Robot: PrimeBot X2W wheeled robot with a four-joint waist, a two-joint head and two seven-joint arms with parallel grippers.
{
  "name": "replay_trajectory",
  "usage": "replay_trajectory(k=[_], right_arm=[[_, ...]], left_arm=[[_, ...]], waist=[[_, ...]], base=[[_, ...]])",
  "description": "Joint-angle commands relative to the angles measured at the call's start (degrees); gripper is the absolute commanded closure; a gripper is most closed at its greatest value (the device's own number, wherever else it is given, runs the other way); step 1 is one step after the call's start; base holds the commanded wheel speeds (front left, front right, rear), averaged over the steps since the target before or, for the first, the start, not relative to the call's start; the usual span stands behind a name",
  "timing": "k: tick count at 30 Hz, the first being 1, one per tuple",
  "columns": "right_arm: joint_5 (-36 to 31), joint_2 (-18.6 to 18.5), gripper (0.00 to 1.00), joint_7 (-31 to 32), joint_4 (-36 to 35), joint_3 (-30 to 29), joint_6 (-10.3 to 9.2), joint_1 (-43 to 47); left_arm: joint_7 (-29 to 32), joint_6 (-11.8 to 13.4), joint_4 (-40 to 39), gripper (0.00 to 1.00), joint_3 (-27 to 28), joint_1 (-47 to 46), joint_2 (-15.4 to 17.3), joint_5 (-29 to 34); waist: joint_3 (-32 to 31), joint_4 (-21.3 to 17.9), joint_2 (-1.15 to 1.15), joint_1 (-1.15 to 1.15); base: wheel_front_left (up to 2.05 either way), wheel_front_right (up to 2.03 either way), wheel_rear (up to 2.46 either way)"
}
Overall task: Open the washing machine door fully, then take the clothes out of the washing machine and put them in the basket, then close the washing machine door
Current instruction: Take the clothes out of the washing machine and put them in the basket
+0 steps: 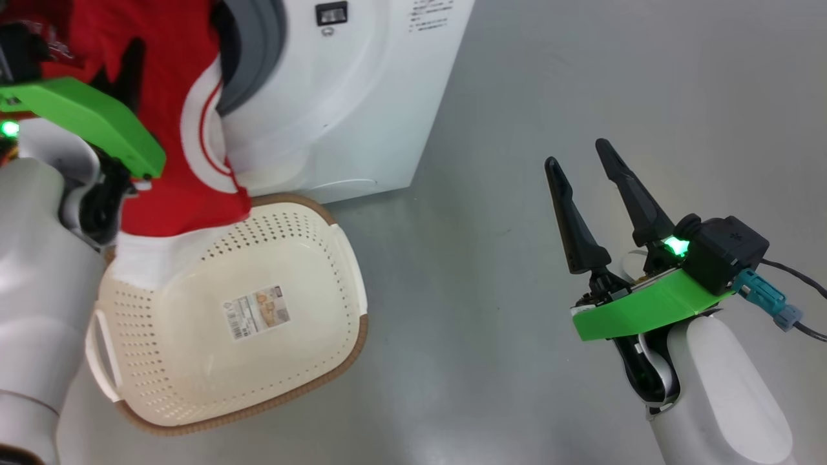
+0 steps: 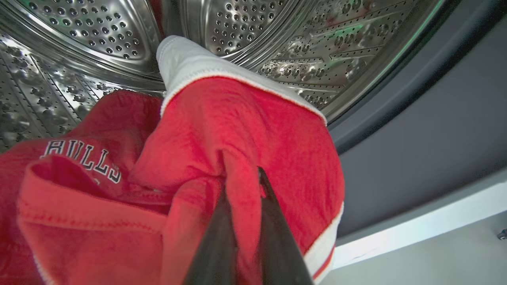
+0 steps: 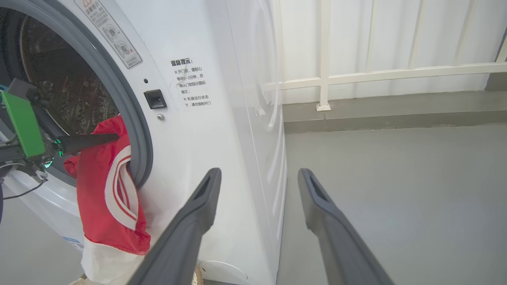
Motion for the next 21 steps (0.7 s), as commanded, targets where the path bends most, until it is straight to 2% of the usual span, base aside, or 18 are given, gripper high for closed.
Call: replay_trajectory(k=[1,14,21], right_arm=[[0.0,0.0,0.0,-0.3,-1.1,1.0,0.09,0.6],[0.5,-1.4,0.0,-0.3,-0.1,1.3,0.09,2.0],[1.0,-1.8,0.0,-0.3,0.3,1.5,0.09,3.0]], left_arm=[[-1.0,-0.2,-2.0,1.0,0.6,0.0,2.3,-0.5],[-9.8,-0.2,-11.7,1.0,-4.8,6.1,4.3,-3.1],[-13.1,0.3,-18.9,1.0,-5.8,10.9,6.9,-0.9]], waist=[[-0.8,0.9,0.0,0.0],[-5.1,5.0,0.0,0.0],[-7.0,5.8,0.0,0.0]], base=[[0.0,0.0,0.0],[0.0,0.0,0.0],[0.0,0.0,0.0]])
